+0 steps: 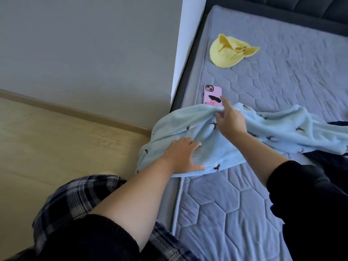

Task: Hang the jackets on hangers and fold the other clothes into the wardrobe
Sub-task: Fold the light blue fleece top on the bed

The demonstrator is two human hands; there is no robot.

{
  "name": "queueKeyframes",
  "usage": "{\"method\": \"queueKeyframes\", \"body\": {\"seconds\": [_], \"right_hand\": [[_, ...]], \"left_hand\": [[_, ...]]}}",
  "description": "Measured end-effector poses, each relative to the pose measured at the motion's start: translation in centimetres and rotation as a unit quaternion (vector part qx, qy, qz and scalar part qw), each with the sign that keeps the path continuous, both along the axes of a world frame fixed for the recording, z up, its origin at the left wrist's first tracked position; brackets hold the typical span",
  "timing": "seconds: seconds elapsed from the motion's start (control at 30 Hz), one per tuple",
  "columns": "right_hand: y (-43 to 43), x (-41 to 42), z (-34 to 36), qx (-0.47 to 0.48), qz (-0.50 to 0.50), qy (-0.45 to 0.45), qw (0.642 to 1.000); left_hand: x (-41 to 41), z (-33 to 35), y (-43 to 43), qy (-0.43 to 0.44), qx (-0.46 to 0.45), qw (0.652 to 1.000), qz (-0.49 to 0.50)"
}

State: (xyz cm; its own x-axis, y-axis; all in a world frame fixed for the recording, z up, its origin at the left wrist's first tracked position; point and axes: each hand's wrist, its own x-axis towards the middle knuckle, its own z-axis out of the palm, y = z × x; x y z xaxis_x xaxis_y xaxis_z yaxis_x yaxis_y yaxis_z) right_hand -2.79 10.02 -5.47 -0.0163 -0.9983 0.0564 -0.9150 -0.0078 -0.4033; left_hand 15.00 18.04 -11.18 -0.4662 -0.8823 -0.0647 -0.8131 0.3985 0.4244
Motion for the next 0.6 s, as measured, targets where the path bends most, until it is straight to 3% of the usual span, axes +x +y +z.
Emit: {"method": "queueKeyframes", "body": {"seconds": [0.1, 0.2, 0.3, 0.47, 0.53, 0.6], "right_hand": [[0.7, -0.2, -1.6, 0.085, 0.052, -0.059, 0.993], [2.9, -1.6, -3.4, -0.001, 0.031, -0.028, 0.999], [5.5, -3.8, -4.7, 0.004, 0.043, 0.008, 0.999], [8.1, -8.2, -6.3, 0.078, 0.156, 0.214, 0.961], [7.6, -9.1, -6.7, 0.038, 0.118, 0.240, 0.963], [6.6, -8.7, -6.2, -0.008, 0.048, 0.211, 0.976]], "left_hand": [[-0.4, -0.9, 0.6, -0.045, -0.051, 0.997, -0.031], [-1.1, -1.6, 1.1, -0.146, -0.067, 0.985, -0.062], [-2.2, -1.7, 1.3, -0.199, -0.076, 0.975, -0.068], [-2.7, -0.6, 0.8, -0.133, -0.049, 0.989, -0.053], [-2.4, -0.2, 0.4, -0.074, -0.022, 0.997, -0.029], [-1.8, 0.4, -0.1, -0.035, -0.030, 0.999, 0.003]]}}
